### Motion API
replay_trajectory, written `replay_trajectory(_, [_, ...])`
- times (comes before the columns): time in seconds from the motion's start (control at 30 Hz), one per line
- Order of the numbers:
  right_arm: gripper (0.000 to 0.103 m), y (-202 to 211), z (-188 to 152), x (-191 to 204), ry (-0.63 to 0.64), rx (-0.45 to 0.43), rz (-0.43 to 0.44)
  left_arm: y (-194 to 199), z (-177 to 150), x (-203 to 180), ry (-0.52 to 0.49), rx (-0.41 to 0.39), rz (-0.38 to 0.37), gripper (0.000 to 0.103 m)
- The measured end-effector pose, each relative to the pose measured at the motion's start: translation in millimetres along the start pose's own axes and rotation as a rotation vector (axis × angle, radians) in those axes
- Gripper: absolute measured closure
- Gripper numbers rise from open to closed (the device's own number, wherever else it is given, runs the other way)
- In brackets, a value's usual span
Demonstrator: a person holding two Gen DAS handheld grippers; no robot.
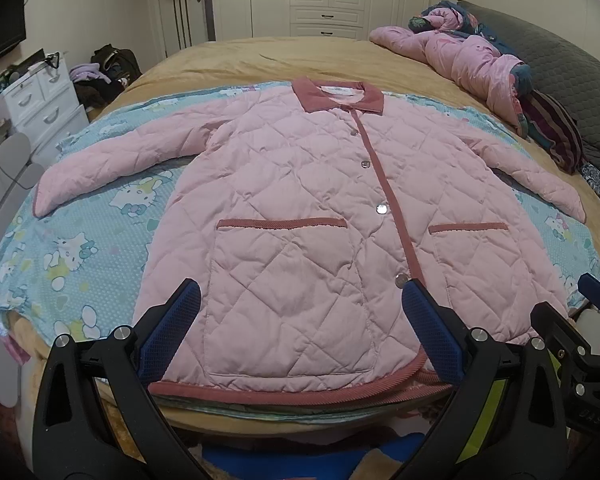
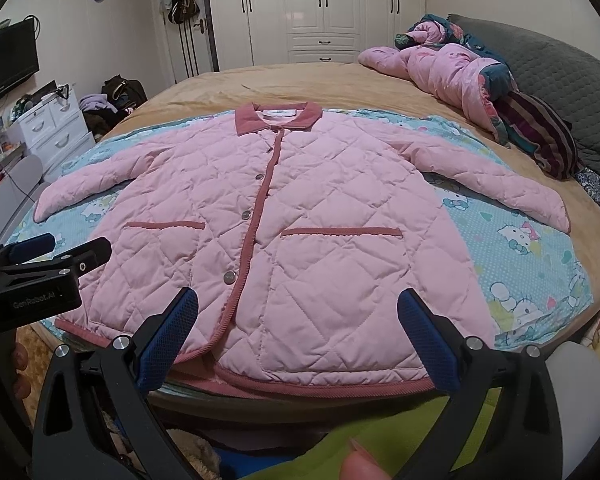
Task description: Fold large clothes
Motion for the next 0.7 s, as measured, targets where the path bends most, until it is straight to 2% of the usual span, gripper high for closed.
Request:
replay_trajectory(0.37, [0.004,-6,4,0,-0.002,0.008,-0.001,-12,3,-5,-0.012,0.007,-0.012,0.009])
replay_trajectory(0.7, [0.004,-27,51,-8,-0.006,0.020,0.022,-40,42,1,0.015,0.039,-0.031,0.009])
Point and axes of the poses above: each gripper's, at about its wrist camera, not at the fingertips, and y roughly against the way its jaws point, x to its left, z to its top, the point moved 10 cm from there along -y, roughly the way its jaws point, and after that the axes turned 15 degrees about x, right-handed, at the moved point
